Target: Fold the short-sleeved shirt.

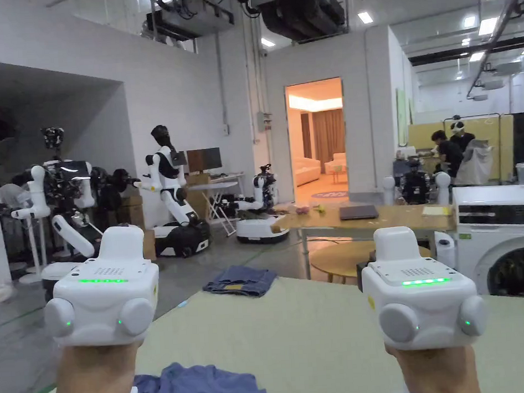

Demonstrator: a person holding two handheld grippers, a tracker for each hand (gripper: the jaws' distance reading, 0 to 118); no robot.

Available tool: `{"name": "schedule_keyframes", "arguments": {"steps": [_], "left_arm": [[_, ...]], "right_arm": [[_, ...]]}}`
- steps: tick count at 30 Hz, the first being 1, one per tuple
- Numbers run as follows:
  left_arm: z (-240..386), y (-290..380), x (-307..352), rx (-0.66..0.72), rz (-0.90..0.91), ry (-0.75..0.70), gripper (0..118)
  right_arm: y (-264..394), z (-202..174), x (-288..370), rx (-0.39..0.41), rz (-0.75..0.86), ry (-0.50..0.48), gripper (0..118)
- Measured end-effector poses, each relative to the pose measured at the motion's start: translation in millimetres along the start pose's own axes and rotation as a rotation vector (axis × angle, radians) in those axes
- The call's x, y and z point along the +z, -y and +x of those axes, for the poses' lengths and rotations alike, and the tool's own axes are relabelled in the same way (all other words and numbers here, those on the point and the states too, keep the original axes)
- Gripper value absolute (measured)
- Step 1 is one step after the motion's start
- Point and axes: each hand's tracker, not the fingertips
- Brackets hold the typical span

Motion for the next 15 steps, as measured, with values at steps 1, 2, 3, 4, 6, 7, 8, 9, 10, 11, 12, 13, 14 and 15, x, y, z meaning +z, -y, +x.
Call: {"name": "schedule_keyframes", "arguments": {"steps": [1,2,3,4,6,7,8,9,10,11,12,13,14,15], "left_arm": [[-15.5,3.1,2.2,-0.001,-0.009,-0.023,0],[-31.4,7.3,5.4,-0.004,-0.017,-0.046,0],[-44.5,12.0,8.5,-0.011,-0.02,-0.069,0],[-52.1,15.2,10.0,-0.016,-0.023,-0.089,0],[-62.2,22.6,9.7,-0.014,-0.028,-0.101,0],[-58.5,24.7,2.2,-0.011,-0.031,-0.1,0],[-58.5,29.7,-1.4,-0.001,-0.038,-0.096,0],[-56.9,35.9,-7.1,0.008,-0.058,-0.078,0],[-53.9,41.0,-12.9,0.001,-0.084,-0.057,0],[-43.7,46.3,-15.2,-0.019,-0.118,-0.044,0],[-35.0,54.6,-24.3,-0.033,-0.16,-0.027,0],[-28.8,63.3,-35.9,-0.024,-0.211,0.007,0],[-22.7,71.8,-47.8,-0.011,-0.266,0.038,0],[-11.1,81.6,-60.3,0.008,-0.355,0.067,0]], "right_arm": [[2.0,-15.7,4.9,-0.008,0.0,-0.029,0],[4.7,-30.2,4.2,-0.021,-0.001,-0.057,0],[7.2,-40.4,2.0,-0.035,-0.008,-0.084,0],[9.3,-46.6,0.3,-0.044,-0.018,-0.107,0],[18.1,-55.2,-3.5,-0.024,-0.02,-0.112,0],[20.3,-56.6,-4.1,-0.014,-0.017,-0.115,0],[22.3,-55.9,-5.7,-0.006,-0.02,-0.118,0],[26.7,-54.7,-7.9,-0.002,-0.032,-0.125,0],[28.4,-53.9,-9.4,0.001,-0.041,-0.126,0],[31.5,-51.8,-11.5,-0.002,-0.048,-0.126,0],[34.9,-50.4,-14.6,-0.002,-0.054,-0.124,0],[37.7,-50.0,-13.4,-0.002,-0.064,-0.124,0],[40.6,-49.0,-16.8,-0.005,-0.075,-0.125,0],[44.1,-48.2,-22.1,-0.001,-0.091,-0.126,0]]}}
